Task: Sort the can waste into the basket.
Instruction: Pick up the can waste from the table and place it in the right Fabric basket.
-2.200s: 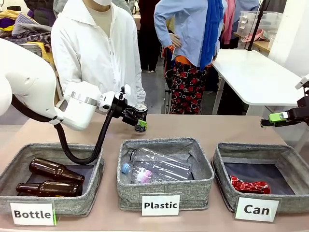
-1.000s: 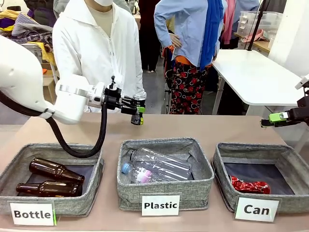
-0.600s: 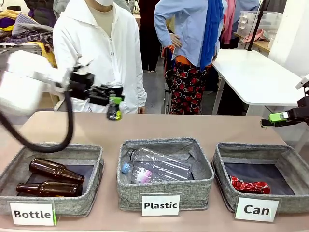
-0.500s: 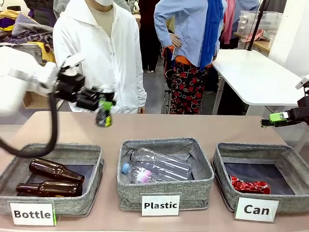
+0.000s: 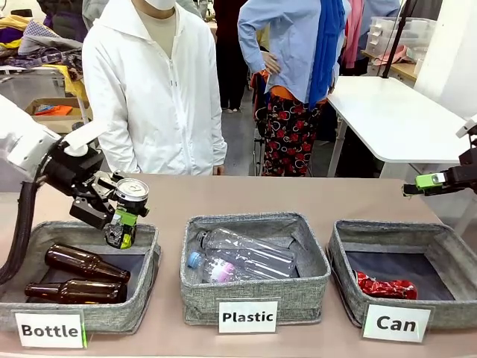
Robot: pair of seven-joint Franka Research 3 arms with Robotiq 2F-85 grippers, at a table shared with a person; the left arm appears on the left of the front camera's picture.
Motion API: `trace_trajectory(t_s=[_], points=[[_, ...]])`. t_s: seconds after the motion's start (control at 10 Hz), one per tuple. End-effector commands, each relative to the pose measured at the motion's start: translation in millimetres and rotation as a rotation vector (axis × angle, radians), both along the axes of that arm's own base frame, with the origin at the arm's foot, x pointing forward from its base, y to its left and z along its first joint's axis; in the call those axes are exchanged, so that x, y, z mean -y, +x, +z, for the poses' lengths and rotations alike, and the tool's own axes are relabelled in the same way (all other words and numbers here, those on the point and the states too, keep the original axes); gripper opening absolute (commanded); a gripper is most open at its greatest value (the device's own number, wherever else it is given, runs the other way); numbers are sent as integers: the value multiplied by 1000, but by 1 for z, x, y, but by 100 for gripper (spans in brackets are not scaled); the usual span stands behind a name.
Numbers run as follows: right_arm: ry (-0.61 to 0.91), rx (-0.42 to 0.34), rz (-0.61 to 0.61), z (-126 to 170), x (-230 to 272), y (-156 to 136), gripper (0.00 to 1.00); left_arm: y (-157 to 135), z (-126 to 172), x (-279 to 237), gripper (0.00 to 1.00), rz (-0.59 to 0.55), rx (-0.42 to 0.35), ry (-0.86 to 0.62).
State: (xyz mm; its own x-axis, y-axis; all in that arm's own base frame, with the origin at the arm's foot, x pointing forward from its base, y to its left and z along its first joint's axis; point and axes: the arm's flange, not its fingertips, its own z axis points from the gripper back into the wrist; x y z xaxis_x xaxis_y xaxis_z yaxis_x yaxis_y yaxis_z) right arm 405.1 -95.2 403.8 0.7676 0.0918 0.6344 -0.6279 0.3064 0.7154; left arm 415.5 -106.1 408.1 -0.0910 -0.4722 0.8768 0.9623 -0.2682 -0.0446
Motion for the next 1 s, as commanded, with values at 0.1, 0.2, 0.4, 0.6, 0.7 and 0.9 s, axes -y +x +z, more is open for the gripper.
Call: trace_trajectory(t_s=[0.1, 0.2, 0.4, 0.6, 0.7, 0.9], points=[[11, 15, 1, 2, 0, 1, 100, 13, 7, 2, 0, 5, -38, -22], [0, 0, 0, 0, 0, 0, 100, 5, 1, 1, 35, 1, -10, -1], [-348, -31, -7, 85, 34, -86, 100, -18, 68, 185, 35, 36, 144, 14], [-365, -34, -10, 86, 38, -89, 100, -20, 70, 193, 35, 43, 146, 22], [-468, -52, -85, 92, 62, -104, 100, -23, 83, 251, 35, 40, 152, 55], [-433, -35, -142, 94, 101, -149, 100, -33, 94, 348, 35, 66, 185, 148]])
